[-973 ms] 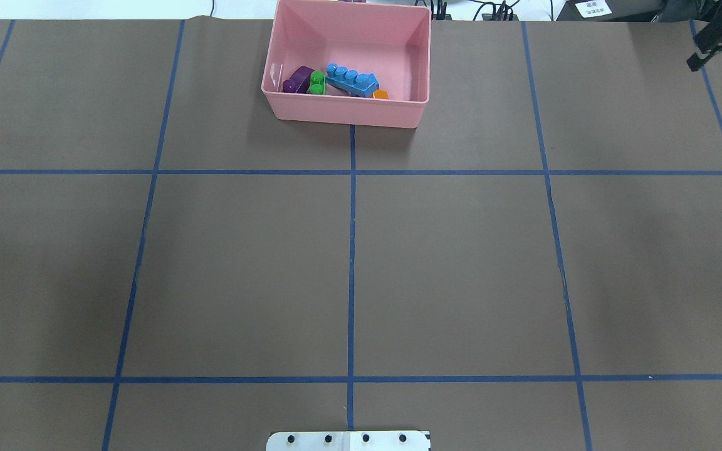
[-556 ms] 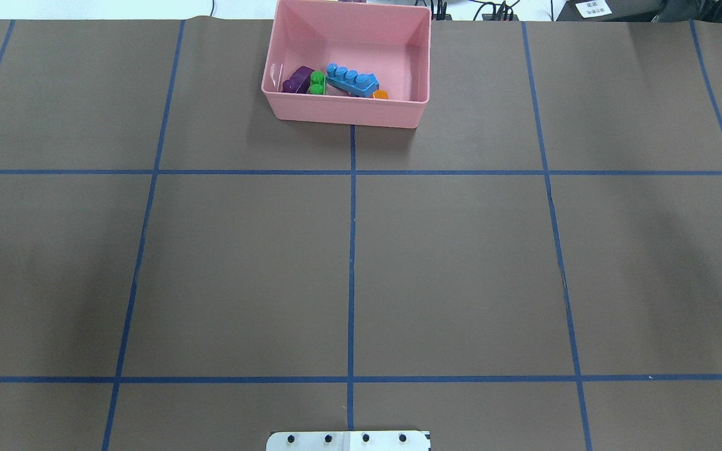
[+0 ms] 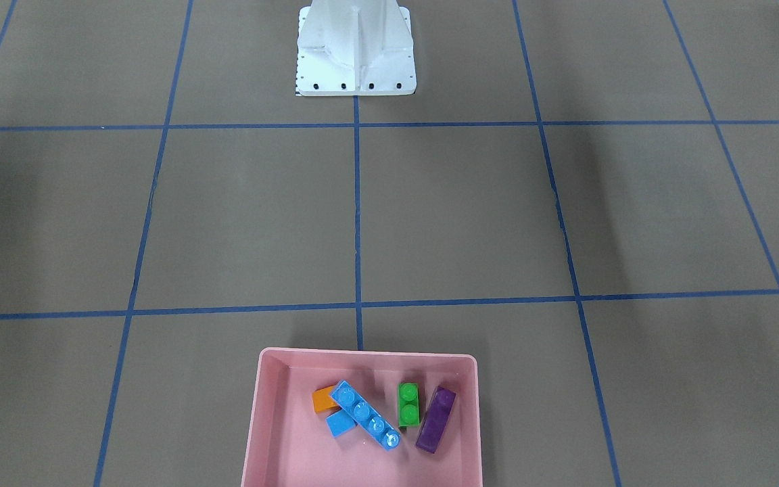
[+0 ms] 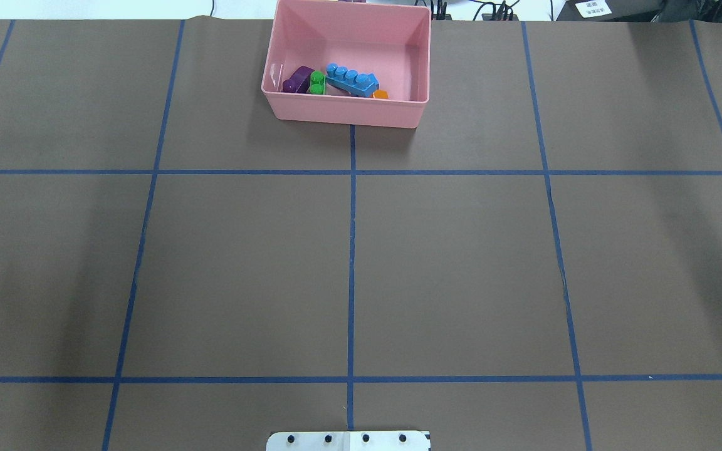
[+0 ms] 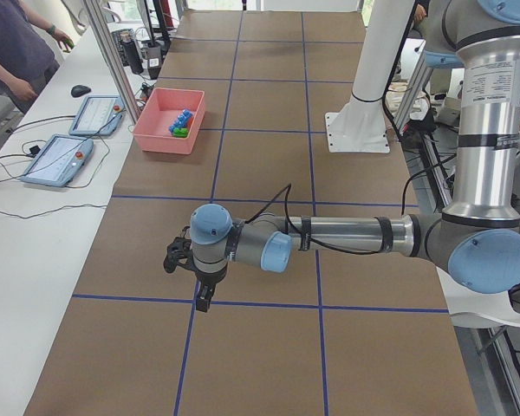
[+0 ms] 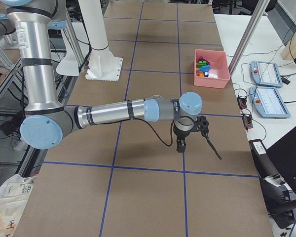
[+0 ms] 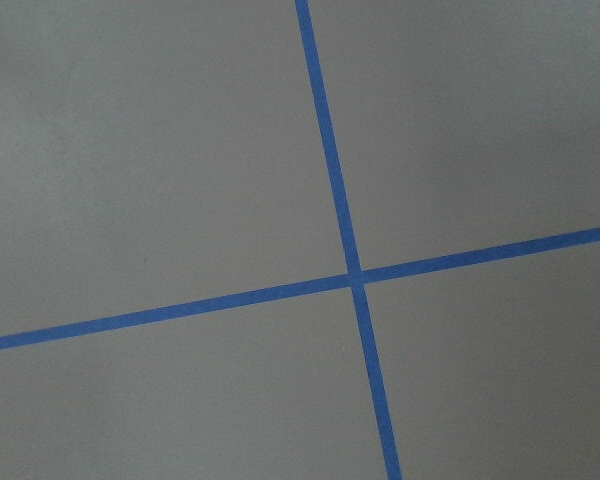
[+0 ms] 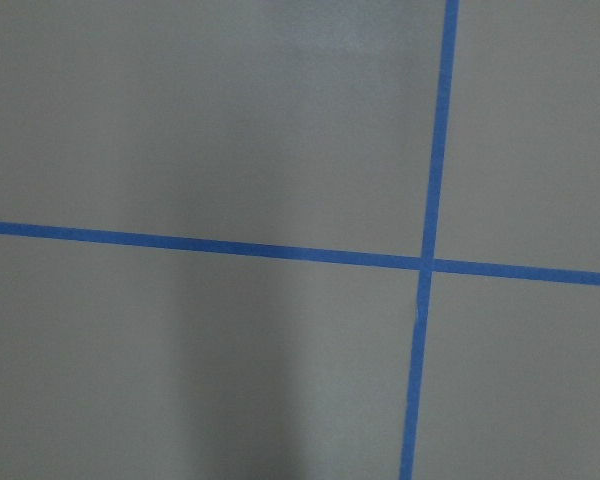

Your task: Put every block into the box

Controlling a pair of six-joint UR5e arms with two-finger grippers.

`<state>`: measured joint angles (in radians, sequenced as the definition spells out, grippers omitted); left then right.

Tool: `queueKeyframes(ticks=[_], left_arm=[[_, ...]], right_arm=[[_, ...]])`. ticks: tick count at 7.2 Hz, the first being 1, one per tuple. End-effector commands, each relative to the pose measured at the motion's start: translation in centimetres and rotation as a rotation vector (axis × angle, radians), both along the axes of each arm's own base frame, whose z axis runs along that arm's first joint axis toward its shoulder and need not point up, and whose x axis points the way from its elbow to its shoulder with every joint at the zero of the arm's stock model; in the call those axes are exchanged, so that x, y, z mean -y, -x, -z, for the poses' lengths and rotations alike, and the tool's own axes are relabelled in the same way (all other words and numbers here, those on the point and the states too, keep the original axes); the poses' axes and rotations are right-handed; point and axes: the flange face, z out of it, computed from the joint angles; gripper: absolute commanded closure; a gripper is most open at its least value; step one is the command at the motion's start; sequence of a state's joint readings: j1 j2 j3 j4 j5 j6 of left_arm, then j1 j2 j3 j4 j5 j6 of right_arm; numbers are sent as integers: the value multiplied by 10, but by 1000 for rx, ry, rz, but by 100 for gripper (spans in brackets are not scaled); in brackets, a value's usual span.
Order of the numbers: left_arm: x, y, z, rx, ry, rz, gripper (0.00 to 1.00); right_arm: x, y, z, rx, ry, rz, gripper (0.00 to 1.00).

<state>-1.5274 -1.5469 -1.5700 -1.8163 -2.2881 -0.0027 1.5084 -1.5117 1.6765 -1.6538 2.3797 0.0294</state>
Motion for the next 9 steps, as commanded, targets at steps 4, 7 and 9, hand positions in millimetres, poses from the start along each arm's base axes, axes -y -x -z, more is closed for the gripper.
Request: queueKeyframes(ticks=[4, 7, 9], left_arm=[[-4, 0, -4, -2, 34, 0, 0], [-2, 24, 14, 0, 76, 46, 0], [-13, 24, 50, 3, 125, 47, 0]], right_arm=[[-71, -27, -47, 31, 1, -45, 0], [-72, -31, -35, 5, -9, -60, 0], [-68, -38, -40, -100, -14, -68, 0]])
